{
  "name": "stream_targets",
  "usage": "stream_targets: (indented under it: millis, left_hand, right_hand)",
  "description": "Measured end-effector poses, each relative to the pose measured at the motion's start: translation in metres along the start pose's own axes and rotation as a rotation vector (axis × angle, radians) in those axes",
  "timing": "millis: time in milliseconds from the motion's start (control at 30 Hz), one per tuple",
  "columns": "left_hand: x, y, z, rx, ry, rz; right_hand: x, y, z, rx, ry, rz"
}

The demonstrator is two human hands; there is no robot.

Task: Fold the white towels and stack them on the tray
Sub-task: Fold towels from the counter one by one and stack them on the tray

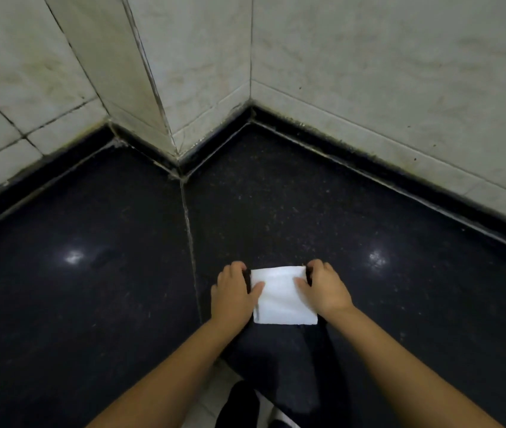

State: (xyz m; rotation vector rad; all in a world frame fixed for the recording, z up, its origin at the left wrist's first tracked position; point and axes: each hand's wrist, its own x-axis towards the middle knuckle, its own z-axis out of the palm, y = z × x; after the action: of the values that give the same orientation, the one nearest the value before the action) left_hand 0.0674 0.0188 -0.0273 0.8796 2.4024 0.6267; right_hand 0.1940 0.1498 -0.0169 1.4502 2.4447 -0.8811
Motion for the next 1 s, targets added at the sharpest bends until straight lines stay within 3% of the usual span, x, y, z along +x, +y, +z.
stream_targets:
  millis: [67,200,433,667,833,933,1000]
  left_hand:
    - [-0.022,0.002,0.006,-0.042,0.020,-0.043]
    - [-0.046,0.000,0.018,0.019,-0.104,-0.089]
    - [-0.051,-0.009,0.013,0.241,-0.182,0.037]
    - [-0.040,-0.010,0.011,0.139,0.009,-0.062]
    - [-0.018,0.011,0.020,0.264,-0.023,-0.119]
    - [-0.011,0.014,0.016,0.187,-0.051,-0.126]
    - [-0.009,0.015,0.007,-0.033,-0.083,-0.111]
  right_hand:
    - [-0.007,-0.002,0.005,-0.009,-0.020,0.081]
    - [-0.012,-0.010,0.011,-0.038,0.016,0.146]
    - [-0.013,-0.011,0.011,-0.067,0.034,0.160]
    - [-0.016,-0.012,0.011,0.000,0.053,0.180]
    - [-0.012,-0.028,0.015,-0.010,0.021,0.274]
    - [-0.009,-0.030,0.011,0.131,-0.088,0.308]
    - [-0.012,-0.022,0.005,0.379,-0.100,0.309]
